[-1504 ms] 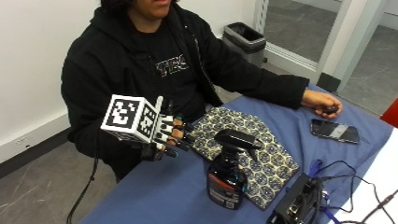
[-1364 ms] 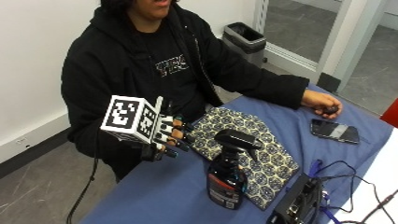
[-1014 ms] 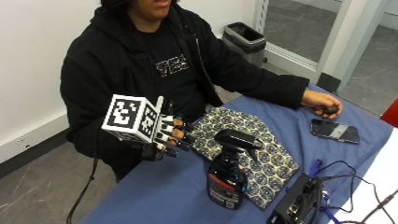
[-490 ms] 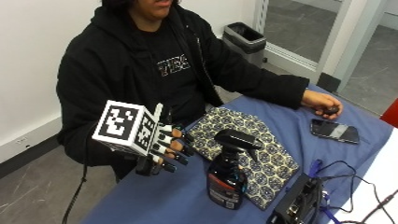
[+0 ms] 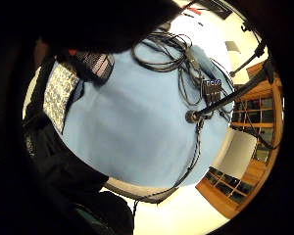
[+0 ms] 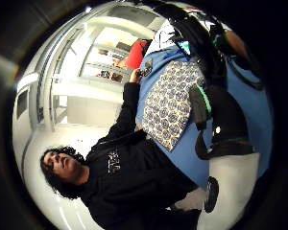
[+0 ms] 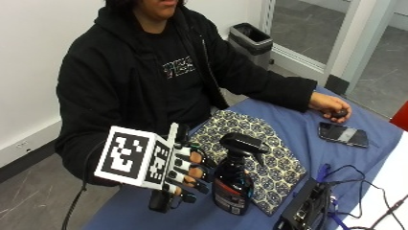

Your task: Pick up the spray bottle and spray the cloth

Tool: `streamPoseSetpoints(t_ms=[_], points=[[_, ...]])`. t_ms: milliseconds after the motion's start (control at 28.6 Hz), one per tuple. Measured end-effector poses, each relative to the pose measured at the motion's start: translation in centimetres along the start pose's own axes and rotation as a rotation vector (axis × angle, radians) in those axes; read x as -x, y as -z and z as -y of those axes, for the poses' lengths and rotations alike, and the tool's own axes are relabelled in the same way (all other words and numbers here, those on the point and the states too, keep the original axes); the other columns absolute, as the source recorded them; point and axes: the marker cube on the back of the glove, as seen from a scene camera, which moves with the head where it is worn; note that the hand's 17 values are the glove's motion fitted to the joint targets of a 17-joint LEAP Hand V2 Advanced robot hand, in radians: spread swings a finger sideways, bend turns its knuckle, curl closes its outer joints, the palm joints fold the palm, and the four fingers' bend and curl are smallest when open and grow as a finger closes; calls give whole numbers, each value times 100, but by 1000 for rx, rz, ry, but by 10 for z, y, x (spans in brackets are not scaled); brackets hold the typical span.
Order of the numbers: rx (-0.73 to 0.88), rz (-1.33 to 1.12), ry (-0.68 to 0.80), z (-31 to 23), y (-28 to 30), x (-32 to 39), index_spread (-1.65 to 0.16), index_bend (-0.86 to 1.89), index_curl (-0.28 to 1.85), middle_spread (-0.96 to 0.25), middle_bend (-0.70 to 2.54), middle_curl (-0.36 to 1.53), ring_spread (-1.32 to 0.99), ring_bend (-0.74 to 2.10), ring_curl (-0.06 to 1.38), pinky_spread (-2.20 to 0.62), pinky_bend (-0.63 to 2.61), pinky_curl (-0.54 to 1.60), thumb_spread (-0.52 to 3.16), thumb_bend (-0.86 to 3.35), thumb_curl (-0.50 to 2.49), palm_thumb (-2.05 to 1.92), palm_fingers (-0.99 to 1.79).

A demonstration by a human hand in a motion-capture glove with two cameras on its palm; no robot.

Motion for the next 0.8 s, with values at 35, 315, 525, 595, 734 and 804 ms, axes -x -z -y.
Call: streamPoseSetpoints(t_ms=[35,315,525,595,734,804], points=[[-23,4,-6,7,1,-1,-29,13,30,-1,28,33,-4,35,30,23,21,26,133,33,29,66,70],[-216,145,-17,63,14,-4,-28,9,27,-2,30,35,-5,39,33,20,24,29,127,25,29,64,75],[-115,242,16,65,20,-15,-28,10,26,-3,31,37,-7,43,34,18,23,31,120,20,29,65,80],[-108,273,20,70,15,-15,-28,12,26,-3,31,37,-7,44,35,17,21,30,117,17,29,65,84],[-94,395,36,74,0,-10,-27,12,26,-4,32,38,-9,46,36,14,19,30,113,14,29,66,91],[-108,489,46,78,-7,-5,-27,13,26,-4,33,38,-10,45,36,13,19,31,111,12,30,66,95]])
